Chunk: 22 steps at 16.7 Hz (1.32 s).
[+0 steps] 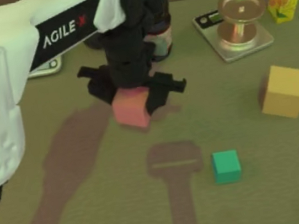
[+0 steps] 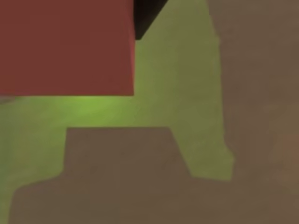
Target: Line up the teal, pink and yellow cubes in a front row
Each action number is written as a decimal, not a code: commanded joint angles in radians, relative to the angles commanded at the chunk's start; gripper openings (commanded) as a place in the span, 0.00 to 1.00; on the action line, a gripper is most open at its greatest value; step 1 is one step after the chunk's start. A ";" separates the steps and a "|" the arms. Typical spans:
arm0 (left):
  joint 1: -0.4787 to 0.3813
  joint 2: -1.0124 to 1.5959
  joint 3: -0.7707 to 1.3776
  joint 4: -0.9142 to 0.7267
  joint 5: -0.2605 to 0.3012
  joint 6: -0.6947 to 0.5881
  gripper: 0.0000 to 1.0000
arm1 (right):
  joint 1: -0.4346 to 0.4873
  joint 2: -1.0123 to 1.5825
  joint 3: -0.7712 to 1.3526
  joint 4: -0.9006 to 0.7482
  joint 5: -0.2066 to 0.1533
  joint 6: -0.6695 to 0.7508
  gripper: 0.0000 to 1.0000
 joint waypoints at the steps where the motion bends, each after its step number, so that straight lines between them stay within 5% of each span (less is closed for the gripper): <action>1: -0.027 -0.014 -0.020 0.003 -0.001 -0.071 0.00 | 0.000 0.000 0.000 0.000 0.000 0.000 1.00; 10: -0.236 -0.145 -0.193 0.036 -0.008 -0.628 0.00 | 0.000 0.000 0.000 0.000 0.000 0.000 1.00; 22: -0.252 -0.115 -0.295 0.182 -0.010 -0.654 0.00 | 0.000 0.000 0.000 0.000 0.000 0.000 1.00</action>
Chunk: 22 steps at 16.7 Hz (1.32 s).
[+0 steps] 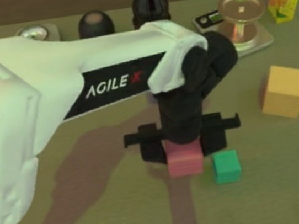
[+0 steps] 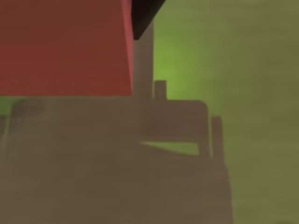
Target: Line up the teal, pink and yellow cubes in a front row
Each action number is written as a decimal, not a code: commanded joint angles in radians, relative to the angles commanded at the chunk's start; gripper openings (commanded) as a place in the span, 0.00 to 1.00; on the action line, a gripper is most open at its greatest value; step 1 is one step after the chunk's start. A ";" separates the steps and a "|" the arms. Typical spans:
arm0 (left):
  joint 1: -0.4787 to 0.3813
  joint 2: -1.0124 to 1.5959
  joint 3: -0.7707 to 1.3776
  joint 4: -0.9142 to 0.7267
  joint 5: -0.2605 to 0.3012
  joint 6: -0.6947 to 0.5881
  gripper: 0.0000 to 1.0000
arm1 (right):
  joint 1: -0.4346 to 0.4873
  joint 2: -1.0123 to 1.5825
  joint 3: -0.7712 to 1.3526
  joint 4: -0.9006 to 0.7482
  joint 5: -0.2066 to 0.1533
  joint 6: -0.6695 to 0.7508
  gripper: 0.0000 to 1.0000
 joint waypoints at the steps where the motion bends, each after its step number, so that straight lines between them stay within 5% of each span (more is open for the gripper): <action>1: 0.001 0.011 -0.024 0.035 0.000 -0.001 0.00 | 0.000 0.000 0.000 0.000 0.000 0.000 1.00; 8: 0.001 0.035 -0.074 0.099 0.002 -0.004 0.00 | 0.000 0.000 0.000 0.000 0.000 0.000 1.00; 21: 0.001 0.035 -0.074 0.099 0.002 -0.004 0.98 | 0.000 0.000 0.000 0.000 0.000 0.000 1.00; 22: 0.001 0.035 -0.074 0.099 0.002 -0.004 1.00 | 0.000 0.000 0.000 0.000 0.000 0.000 1.00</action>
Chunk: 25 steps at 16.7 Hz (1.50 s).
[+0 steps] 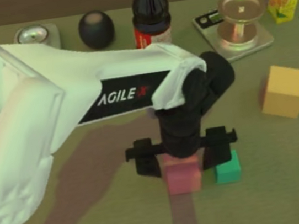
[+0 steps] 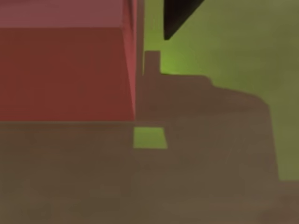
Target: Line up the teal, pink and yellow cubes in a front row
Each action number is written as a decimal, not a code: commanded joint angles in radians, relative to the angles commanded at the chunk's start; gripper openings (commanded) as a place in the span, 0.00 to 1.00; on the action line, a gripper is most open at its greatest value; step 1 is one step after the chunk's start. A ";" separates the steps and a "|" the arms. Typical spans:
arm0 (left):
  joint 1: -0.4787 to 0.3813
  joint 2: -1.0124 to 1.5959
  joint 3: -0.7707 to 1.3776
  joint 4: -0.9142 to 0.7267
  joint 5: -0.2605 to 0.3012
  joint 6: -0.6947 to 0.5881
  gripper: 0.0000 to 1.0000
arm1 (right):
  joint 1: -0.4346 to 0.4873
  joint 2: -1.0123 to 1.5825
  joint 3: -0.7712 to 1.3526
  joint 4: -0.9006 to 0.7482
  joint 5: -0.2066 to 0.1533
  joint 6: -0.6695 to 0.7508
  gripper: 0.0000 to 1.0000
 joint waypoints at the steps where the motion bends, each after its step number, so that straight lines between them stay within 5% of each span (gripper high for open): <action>1: 0.000 0.000 0.000 0.000 0.000 0.000 1.00 | 0.000 0.000 0.000 0.000 0.000 0.000 1.00; 25: 0.029 -0.107 0.129 -0.217 -0.002 0.003 1.00 | 0.005 0.029 0.029 -0.020 -0.001 -0.018 1.00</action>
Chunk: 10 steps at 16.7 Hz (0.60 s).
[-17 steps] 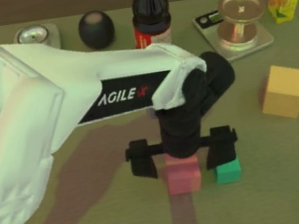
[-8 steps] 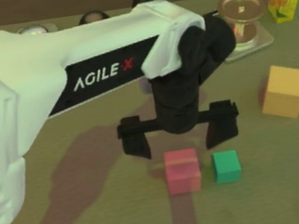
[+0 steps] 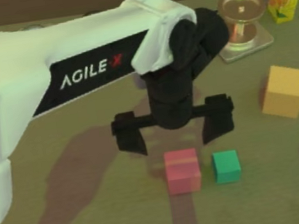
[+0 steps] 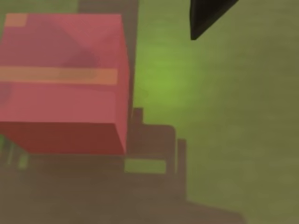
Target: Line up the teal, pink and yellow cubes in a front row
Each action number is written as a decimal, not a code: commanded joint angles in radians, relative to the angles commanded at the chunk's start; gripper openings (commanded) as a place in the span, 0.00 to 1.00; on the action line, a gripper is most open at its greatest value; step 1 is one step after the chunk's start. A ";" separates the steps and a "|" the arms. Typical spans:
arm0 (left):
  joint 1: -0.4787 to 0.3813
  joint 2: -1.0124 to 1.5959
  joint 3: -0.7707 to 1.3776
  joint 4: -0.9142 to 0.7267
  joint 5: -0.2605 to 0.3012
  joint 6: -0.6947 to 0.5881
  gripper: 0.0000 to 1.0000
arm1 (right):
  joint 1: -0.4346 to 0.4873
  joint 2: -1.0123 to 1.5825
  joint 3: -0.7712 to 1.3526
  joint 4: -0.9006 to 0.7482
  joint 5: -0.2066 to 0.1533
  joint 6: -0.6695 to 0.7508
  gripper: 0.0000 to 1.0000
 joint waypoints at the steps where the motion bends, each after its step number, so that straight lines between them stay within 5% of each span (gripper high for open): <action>1: 0.016 -0.031 -0.028 0.019 -0.001 0.008 1.00 | 0.004 0.028 0.028 -0.019 -0.001 -0.017 1.00; 10: 0.295 -0.669 -0.580 0.361 -0.005 0.217 1.00 | 0.061 0.710 0.624 -0.411 0.003 -0.342 1.00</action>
